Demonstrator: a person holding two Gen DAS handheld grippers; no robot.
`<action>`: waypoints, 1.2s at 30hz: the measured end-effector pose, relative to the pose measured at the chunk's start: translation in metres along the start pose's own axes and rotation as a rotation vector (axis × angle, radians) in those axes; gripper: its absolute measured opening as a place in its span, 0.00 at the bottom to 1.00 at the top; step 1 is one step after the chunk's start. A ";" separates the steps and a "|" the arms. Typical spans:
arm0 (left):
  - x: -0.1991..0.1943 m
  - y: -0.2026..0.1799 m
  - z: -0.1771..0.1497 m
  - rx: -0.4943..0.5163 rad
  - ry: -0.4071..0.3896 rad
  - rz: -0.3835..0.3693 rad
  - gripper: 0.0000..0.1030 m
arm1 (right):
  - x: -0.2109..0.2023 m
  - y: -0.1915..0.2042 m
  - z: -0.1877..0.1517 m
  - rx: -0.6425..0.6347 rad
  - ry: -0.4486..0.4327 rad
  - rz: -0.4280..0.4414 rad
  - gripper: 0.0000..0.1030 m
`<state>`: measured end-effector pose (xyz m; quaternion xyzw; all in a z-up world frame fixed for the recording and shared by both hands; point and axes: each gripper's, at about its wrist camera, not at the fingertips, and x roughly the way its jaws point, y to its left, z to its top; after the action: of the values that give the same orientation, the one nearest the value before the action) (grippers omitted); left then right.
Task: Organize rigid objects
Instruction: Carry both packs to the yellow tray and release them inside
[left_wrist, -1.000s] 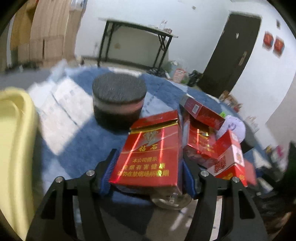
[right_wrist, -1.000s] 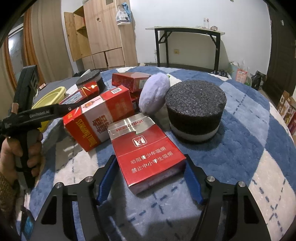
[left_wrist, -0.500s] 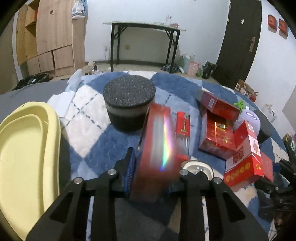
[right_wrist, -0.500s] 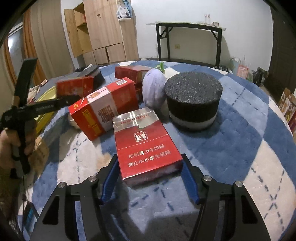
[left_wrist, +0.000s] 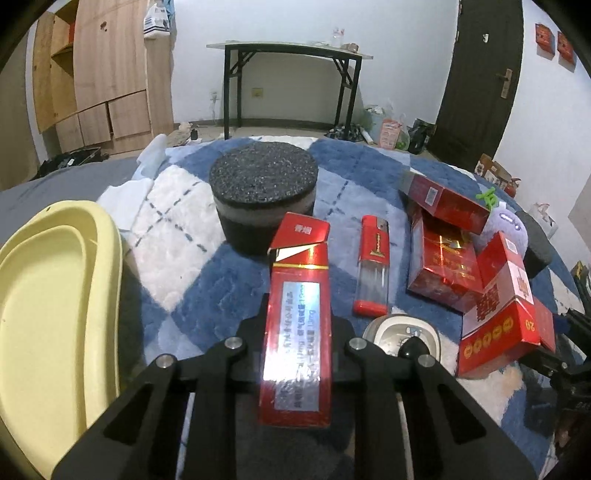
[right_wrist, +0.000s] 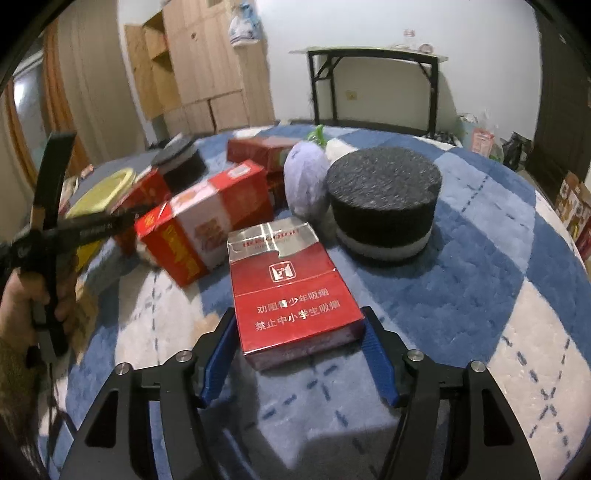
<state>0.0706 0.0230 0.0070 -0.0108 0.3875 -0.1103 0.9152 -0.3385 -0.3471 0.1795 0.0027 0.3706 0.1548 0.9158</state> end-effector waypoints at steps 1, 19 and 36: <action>0.000 -0.002 0.000 0.005 0.000 0.007 0.23 | 0.001 0.000 0.001 0.010 -0.010 0.001 0.73; -0.086 0.026 0.032 -0.065 -0.119 0.151 0.22 | -0.042 0.019 0.010 -0.073 -0.057 -0.059 0.59; -0.116 0.205 -0.018 -0.431 0.008 0.471 0.22 | -0.016 0.253 0.133 -0.440 -0.110 0.310 0.58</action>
<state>0.0191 0.2488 0.0543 -0.1139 0.3973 0.1891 0.8908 -0.3301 -0.0964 0.3175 -0.1313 0.2731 0.3693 0.8785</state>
